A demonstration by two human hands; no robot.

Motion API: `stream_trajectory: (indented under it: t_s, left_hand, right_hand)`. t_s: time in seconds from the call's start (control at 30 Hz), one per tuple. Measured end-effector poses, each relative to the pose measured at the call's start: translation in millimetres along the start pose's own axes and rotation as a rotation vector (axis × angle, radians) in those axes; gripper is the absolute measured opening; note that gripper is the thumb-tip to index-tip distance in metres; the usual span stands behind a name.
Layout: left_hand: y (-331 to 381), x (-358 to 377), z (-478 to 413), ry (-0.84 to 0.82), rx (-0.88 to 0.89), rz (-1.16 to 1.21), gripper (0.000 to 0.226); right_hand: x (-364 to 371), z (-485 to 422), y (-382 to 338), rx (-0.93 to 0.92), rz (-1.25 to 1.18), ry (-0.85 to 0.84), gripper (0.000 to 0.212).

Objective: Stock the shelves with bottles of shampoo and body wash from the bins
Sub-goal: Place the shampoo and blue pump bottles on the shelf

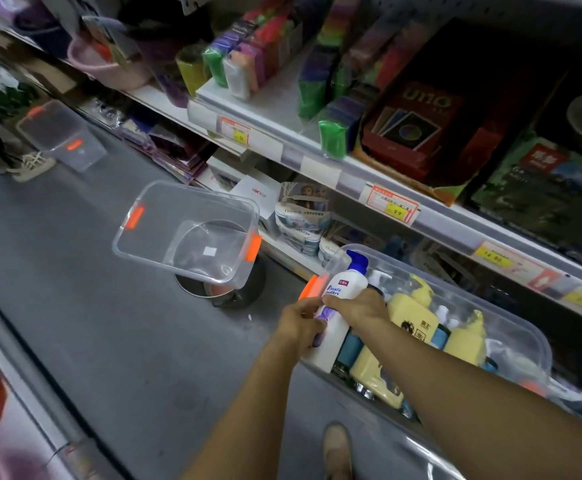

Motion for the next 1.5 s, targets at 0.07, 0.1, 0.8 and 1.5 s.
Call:
stream_trajectory:
  t_s: [0.07, 0.1, 0.8, 1.5]
  left_hand:
    - [-1, 2, 2, -0.011, 0.038, -0.005, 0.043]
    - [-2, 2, 4, -0.009, 0.05, 0.003, 0.043]
    - [-5, 1, 21, -0.167, 0.134, 0.098, 0.06]
    - [91, 96, 175, -0.328, 0.471, 0.096, 0.051]
  right_hand:
    - [2, -2, -1, 0.021, 0.005, -0.029, 0.067]
    - [3, -4, -2, 0.029, -0.008, -0.036, 0.066]
    - [-19, 36, 13, -0.273, -0.257, -0.335, 0.021]
    - [-141, 216, 5, -0.608, -0.395, -0.373, 0.022]
Point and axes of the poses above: each hand's wrist, its own z-axis away from the middle knuckle, its own x-axis out of the palm, y = z × x, the point moved 6 cm from there along -z, towards the middle knuckle, and after that the axes turned 14 degrees about -y, right-handed, at the moved point
